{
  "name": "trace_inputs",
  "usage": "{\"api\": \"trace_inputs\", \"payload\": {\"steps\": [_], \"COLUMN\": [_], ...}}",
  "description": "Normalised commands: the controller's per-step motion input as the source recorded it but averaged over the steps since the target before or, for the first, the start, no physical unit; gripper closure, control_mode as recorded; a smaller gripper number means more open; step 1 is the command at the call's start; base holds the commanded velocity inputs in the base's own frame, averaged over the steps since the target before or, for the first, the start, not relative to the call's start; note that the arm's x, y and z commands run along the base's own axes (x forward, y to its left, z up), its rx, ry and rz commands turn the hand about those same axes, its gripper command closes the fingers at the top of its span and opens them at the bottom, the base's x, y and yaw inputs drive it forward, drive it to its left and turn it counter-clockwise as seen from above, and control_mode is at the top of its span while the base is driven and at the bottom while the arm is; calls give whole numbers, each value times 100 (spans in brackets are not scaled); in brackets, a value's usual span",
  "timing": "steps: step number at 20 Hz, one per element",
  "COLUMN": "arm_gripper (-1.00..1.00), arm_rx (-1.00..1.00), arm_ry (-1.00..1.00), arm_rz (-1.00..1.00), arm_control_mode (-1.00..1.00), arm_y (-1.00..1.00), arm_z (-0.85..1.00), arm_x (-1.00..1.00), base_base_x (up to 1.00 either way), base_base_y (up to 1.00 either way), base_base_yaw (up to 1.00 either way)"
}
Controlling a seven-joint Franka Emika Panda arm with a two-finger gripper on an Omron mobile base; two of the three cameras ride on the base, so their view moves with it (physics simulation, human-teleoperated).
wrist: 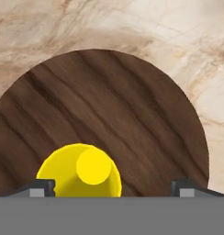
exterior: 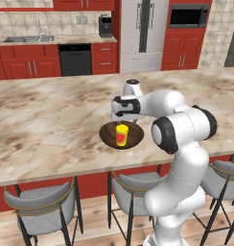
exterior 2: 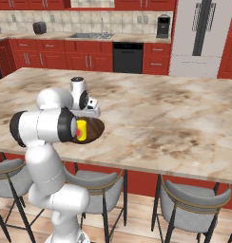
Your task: Place the cup inside the bowl on the dining table and move the bowl to any counter.
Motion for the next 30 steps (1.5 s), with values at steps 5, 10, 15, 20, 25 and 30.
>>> {"api": "trace_inputs", "payload": {"steps": [5,10,15,20,25,30], "arm_gripper": [-100,-100,-100,-100,-100,-100], "arm_rx": [0,0,0,6,14,15], "arm_ry": [0,4,7,1,0,0], "arm_rz": [0,0,0,0,0,4], "arm_control_mode": [-100,-100,-100,-100,-100,-100], "arm_y": [-23,-49,-52,-30,-14,-9], "arm_z": [7,0,0,0,0,0], "arm_x": [0,0,0,5,3,0], "base_base_x": [0,0,0,0,0,0], "base_base_y": [0,0,0,0,0,0], "base_base_yaw": [0,0,0,0,0,0]}}
